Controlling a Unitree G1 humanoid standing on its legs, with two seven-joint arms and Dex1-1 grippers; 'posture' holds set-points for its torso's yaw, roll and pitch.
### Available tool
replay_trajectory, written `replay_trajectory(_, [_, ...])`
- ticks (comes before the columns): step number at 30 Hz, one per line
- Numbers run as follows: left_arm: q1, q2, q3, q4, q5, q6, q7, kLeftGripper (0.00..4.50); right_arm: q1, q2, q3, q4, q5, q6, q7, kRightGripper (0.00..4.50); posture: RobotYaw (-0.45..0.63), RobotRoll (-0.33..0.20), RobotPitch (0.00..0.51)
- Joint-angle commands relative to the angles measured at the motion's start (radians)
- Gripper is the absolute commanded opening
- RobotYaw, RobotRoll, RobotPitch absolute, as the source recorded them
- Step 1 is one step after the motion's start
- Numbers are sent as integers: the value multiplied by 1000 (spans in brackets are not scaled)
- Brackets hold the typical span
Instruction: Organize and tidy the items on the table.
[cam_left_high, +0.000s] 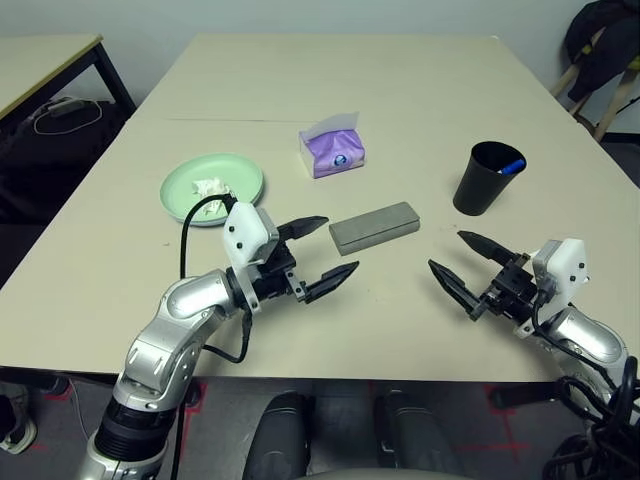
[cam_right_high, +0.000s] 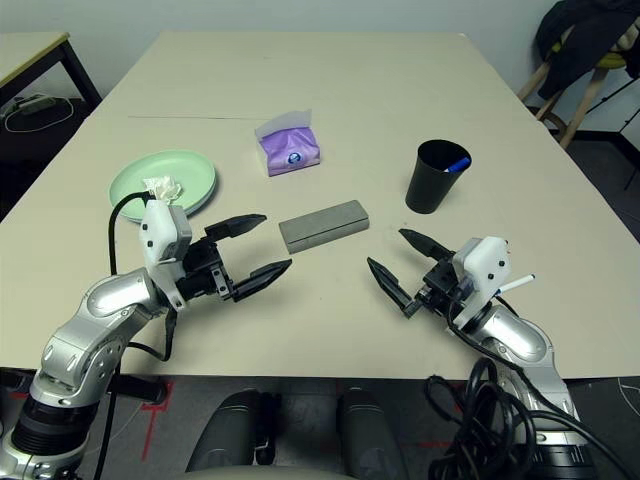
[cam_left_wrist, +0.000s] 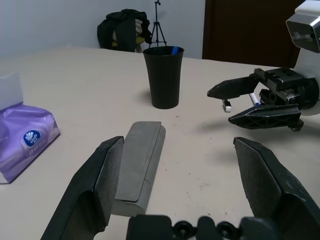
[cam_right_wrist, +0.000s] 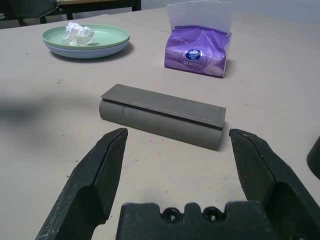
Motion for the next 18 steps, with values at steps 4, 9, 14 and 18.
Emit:
replay_trajectory(4, [-27,-3,2,18,24,-25,23,4452,-2,-13,7,11,-9,-12,10,4500,26,0,92])
replay_trajectory(9, [-38,0,8,41,30,-17,38,4452,-5,-15,7,13,-9,-13,12,4500,23,0,91])
replay_trajectory(14, [-40,6,2,45,29,-10,39,4452,-1,-16,6,9,-9,-12,13,4500,23,0,91])
replay_trajectory(18, [-36,12,-2,45,29,5,40,4452,4,-16,4,5,-9,-13,14,4500,23,0,91])
